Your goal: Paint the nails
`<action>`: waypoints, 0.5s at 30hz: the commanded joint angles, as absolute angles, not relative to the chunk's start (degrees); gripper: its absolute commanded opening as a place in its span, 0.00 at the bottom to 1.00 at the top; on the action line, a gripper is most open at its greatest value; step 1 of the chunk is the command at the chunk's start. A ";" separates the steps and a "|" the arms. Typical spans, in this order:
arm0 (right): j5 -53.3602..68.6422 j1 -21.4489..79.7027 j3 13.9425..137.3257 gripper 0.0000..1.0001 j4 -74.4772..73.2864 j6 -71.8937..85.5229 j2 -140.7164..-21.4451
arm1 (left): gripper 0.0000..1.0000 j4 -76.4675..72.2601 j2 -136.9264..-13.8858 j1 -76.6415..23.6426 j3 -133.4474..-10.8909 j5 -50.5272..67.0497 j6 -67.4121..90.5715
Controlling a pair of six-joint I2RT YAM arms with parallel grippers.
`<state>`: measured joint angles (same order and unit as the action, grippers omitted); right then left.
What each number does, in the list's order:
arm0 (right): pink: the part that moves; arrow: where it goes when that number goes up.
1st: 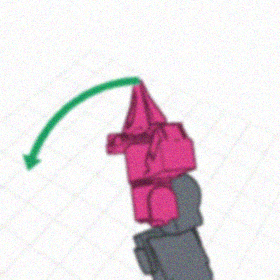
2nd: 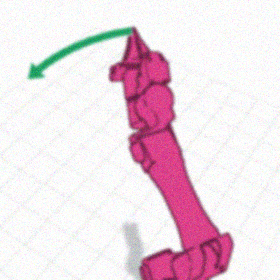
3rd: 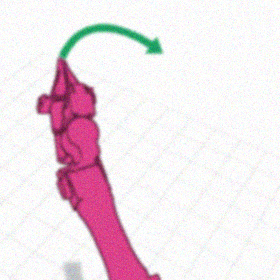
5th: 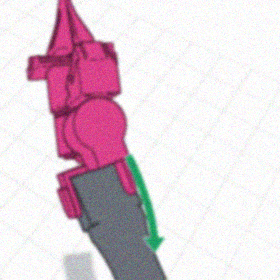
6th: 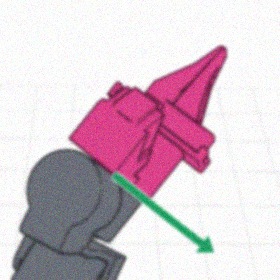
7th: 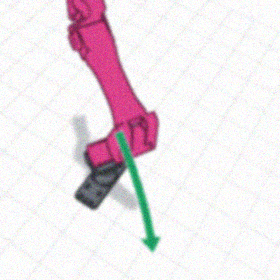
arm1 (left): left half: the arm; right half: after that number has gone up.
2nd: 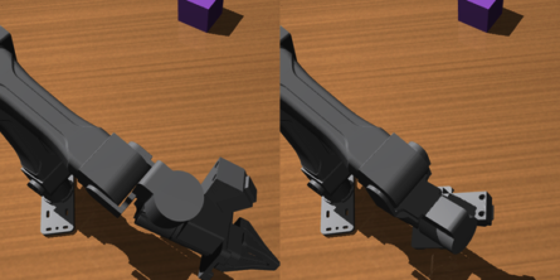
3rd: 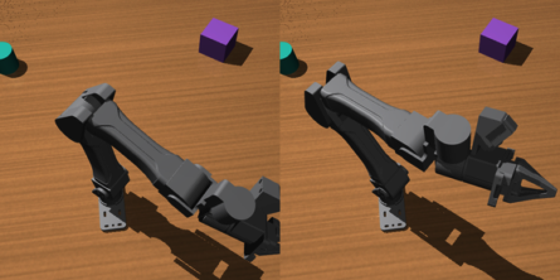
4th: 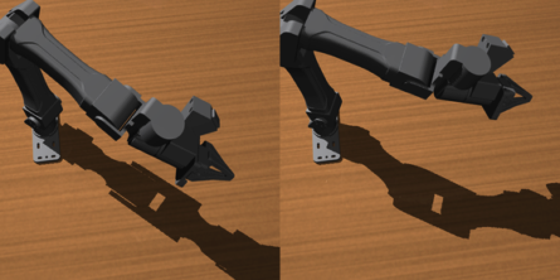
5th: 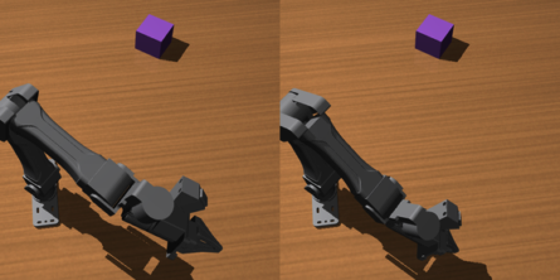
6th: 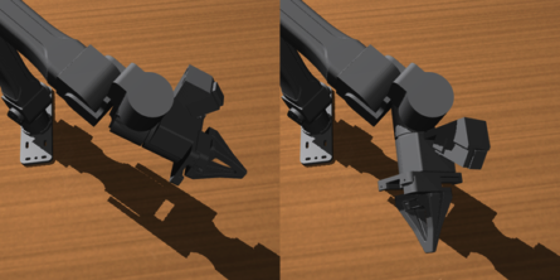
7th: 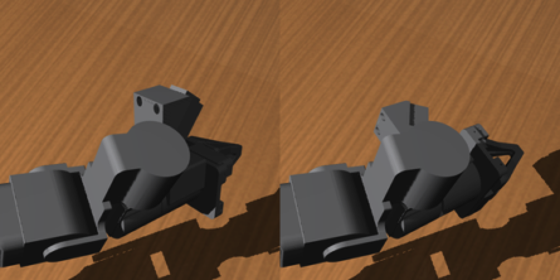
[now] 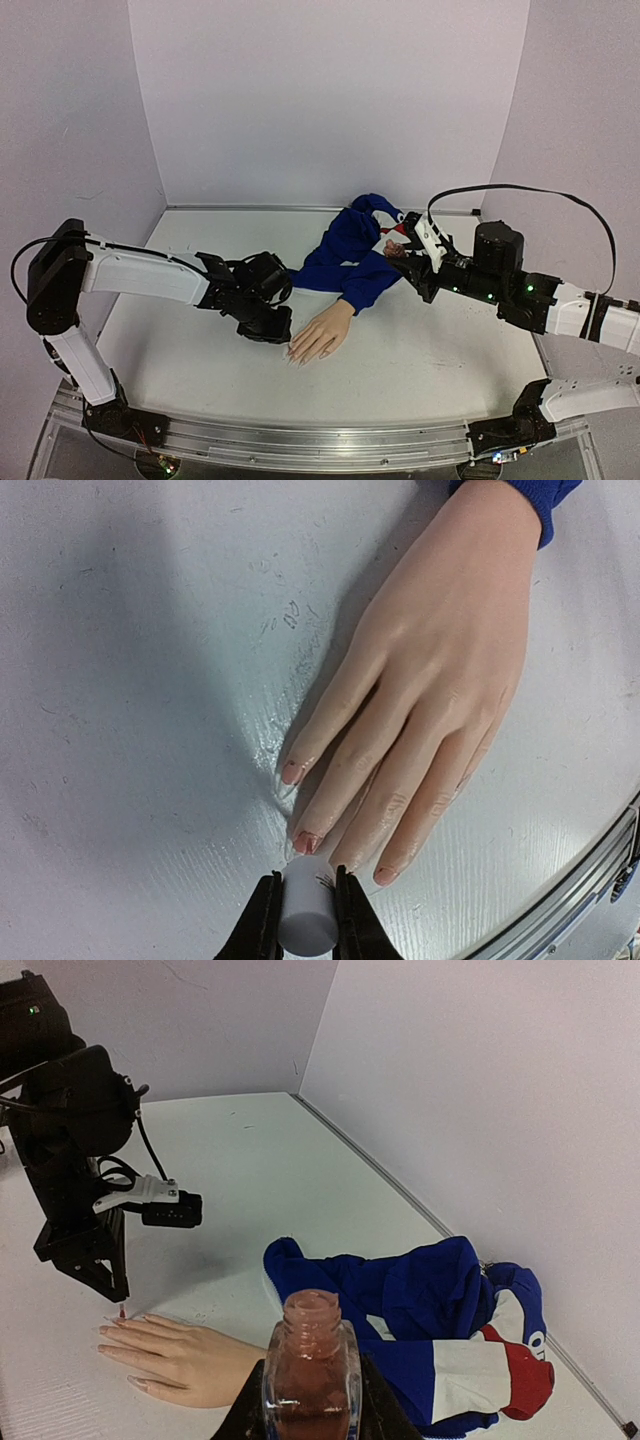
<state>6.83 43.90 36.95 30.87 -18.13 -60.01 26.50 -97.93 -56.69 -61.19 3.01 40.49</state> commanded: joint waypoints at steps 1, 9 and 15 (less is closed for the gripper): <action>7.24 43.60 37.83 0.00 34.63 -17.38 -59.53 | 0.00 25.22 -98.24 -56.73 -63.69 3.75 39.85; 7.26 43.60 38.06 0.00 34.66 -17.49 -59.77 | 0.00 25.62 -99.27 -56.69 -64.42 4.09 39.46; 7.31 43.60 38.15 0.00 34.63 -17.49 -60.03 | 0.00 25.99 -99.28 -56.69 -64.44 3.97 39.39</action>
<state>6.83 43.90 36.95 30.87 -18.13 -60.05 26.52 -99.31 -56.69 -61.89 3.51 40.32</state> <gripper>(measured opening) 0.217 0.151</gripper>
